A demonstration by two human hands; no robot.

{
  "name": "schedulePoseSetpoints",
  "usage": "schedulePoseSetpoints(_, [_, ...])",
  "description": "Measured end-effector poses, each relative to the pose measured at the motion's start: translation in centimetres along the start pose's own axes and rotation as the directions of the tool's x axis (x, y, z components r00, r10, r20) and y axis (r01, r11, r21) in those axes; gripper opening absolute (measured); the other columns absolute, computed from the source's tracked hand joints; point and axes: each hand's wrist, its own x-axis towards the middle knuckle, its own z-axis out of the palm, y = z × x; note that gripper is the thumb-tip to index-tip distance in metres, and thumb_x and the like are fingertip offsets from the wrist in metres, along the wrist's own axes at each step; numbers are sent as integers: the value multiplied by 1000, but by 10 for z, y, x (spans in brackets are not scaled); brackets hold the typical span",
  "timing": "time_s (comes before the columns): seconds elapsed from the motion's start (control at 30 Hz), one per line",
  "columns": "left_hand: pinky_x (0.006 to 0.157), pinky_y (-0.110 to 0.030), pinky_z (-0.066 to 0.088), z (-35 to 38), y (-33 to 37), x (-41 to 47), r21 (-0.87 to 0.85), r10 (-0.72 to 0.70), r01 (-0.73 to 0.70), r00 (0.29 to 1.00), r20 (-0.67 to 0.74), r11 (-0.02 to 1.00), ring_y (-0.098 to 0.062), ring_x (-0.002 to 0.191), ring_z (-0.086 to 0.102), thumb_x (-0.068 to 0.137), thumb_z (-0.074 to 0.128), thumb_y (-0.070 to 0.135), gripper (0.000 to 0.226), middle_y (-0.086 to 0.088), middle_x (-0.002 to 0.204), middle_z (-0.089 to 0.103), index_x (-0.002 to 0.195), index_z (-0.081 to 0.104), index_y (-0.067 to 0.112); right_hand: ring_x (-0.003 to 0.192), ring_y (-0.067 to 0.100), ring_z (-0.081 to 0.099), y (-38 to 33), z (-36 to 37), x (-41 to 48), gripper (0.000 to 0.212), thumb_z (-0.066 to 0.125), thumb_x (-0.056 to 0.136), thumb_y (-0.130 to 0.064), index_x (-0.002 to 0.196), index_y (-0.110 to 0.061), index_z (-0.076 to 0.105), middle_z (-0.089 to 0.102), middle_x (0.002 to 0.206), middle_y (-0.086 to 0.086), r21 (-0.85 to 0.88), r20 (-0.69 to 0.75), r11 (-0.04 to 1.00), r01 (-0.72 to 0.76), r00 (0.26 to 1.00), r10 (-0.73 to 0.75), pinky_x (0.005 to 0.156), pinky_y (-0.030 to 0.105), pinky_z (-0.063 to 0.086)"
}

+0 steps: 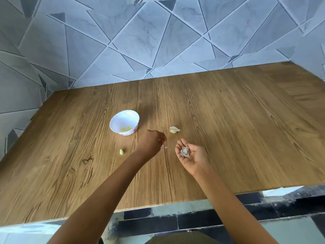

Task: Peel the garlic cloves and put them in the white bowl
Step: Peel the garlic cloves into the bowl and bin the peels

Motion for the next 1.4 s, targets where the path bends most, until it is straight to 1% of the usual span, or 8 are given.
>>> schedulePoseSetpoints(0.2, [66, -23, 45, 20, -5, 2, 146, 43, -51, 997, 60, 988, -15, 85, 65, 90, 57, 11, 16, -1, 95, 71, 94, 72, 14, 85, 22, 61, -7, -4, 0, 25, 37, 96, -1, 91, 6, 61, 63, 91, 15, 11, -1, 1000, 2, 1000, -2, 74, 35, 49])
schedulePoseSetpoints(0.4, [75, -35, 54, 25, 2, 15, 350, 85, -128, 987, 133, 928, -23, 85, 64, 92, 52, 13, 16, -7, 92, 68, 100, 66, 11, 85, 23, 61, -3, -4, 5, 25, 37, 95, -1, 94, 7, 61, 62, 92, 15, 8, -5, 1000, -8, 1000, 8, 81, 35, 48])
schedulePoseSetpoints(0.47, [78, -34, 54, 21, -3, 16, 248, 74, -116, 983, 169, 962, -21, 87, 65, 89, 59, 13, 13, -5, 94, 69, 98, 67, 10, 85, 23, 61, -1, -4, 5, 25, 37, 95, -1, 92, 6, 61, 63, 91, 15, 0, -8, 1000, -14, 1000, 14, 80, 34, 49])
schedulePoseSetpoints(0.53, [72, -30, 54, 6, -10, 16, -96, 2, 15, 984, 177, 995, -20, 78, 66, 85, 63, 3, 7, -12, 88, 70, 89, 69, 3, 84, 22, 61, 1, -2, 5, 25, 37, 95, 0, 89, 5, 61, 63, 89, 14, -10, 1, 1000, -22, 1000, 22, 75, 33, 50])
schedulePoseSetpoints(0.63, [61, -22, 53, -21, -9, 14, -593, -60, 153, 983, 175, 790, -16, 65, 64, 84, 60, -6, 12, -13, 74, 67, 79, 66, 2, 83, 22, 60, 1, 2, 6, 26, 36, 95, 0, 86, 5, 60, 62, 87, 14, -25, 14, 999, -31, 999, 32, 74, 31, 51])
schedulePoseSetpoints(0.87, [71, -21, 53, -13, 27, -1, -263, 217, -190, 973, 80, 946, -13, 73, 68, 80, 62, -3, 18, -5, 82, 74, 88, 75, 5, 71, 24, 60, 7, 11, 7, 21, 39, 92, 2, 81, 7, 57, 64, 69, 16, 34, 4, 996, -81, 997, 81, 65, 28, 52])
schedulePoseSetpoints(1.23, [74, -27, 54, -7, 30, -5, -319, 168, -151, 985, 28, 936, -15, 75, 68, 78, 61, -8, 20, -5, 81, 73, 86, 74, 5, 76, 24, 63, 6, 9, 7, 19, 42, 92, 0, 86, 8, 58, 65, 77, 17, 51, -9, 996, -70, 997, 71, 83, 32, 53])
schedulePoseSetpoints(1.4, [78, -22, 54, -17, 19, -5, -407, 147, -145, 989, -27, 902, -10, 81, 69, 77, 55, -13, 31, -2, 87, 74, 87, 74, 8, 76, 23, 64, 4, 9, 5, 24, 39, 95, -3, 89, 7, 60, 63, 83, 15, 38, 28, 997, -72, 997, 71, 66, 31, 56])
